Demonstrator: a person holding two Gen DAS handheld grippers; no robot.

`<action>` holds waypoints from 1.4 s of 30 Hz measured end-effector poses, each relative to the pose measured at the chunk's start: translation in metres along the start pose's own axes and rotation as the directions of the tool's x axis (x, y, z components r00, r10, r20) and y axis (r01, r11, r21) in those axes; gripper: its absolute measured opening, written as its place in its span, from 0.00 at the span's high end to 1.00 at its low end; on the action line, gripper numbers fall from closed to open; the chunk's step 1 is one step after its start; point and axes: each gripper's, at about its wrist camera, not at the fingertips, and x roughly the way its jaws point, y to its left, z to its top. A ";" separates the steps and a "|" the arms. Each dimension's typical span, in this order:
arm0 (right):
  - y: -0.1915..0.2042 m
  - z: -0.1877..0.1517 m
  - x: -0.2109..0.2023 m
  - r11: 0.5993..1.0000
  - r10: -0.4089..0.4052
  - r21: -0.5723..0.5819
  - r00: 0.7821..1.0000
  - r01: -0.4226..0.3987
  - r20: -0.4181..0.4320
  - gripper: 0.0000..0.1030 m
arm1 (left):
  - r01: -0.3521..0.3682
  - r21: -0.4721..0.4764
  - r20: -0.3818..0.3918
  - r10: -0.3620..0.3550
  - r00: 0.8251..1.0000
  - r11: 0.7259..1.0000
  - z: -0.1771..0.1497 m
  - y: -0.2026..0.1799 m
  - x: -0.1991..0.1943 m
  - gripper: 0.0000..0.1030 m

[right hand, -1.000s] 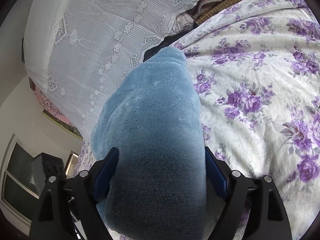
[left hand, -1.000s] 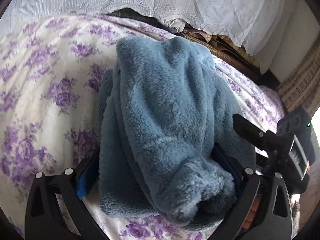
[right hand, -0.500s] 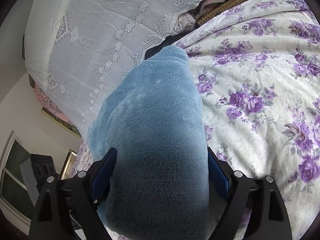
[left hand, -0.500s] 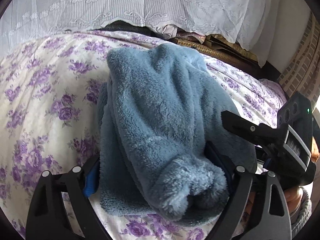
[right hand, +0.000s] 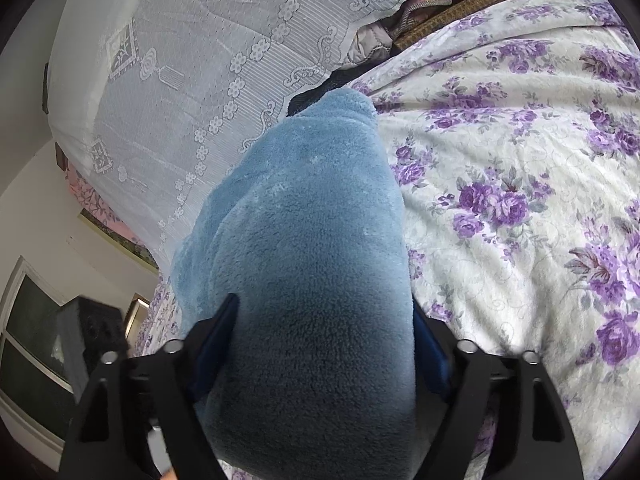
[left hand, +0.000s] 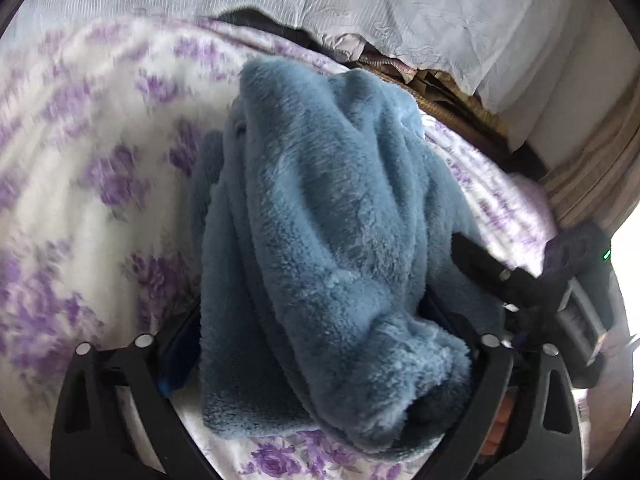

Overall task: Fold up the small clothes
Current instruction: 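Lift the sleepsuit with the right tool while the left tool closes on its side, then carry the held sleepsuit with both tools over the striped clothes stack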

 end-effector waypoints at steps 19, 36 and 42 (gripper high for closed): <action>0.049 -0.012 -0.022 0.989 0.037 -0.144 0.999 -0.036 0.004 0.41 | -0.155 0.007 0.194 0.151 0.969 0.988 -0.047 -0.037 -0.072 0.46; 0.138 -0.083 -0.029 0.937 0.196 -0.262 0.969 -0.230 -0.151 0.41 | -0.364 -0.083 0.324 0.371 0.870 0.928 -0.126 -0.017 -0.207 0.46; 0.188 -0.119 -0.044 0.901 0.247 -0.314 0.949 -0.299 -0.196 0.41 | -0.398 -0.116 0.364 0.412 0.836 0.910 -0.157 -0.004 -0.264 0.46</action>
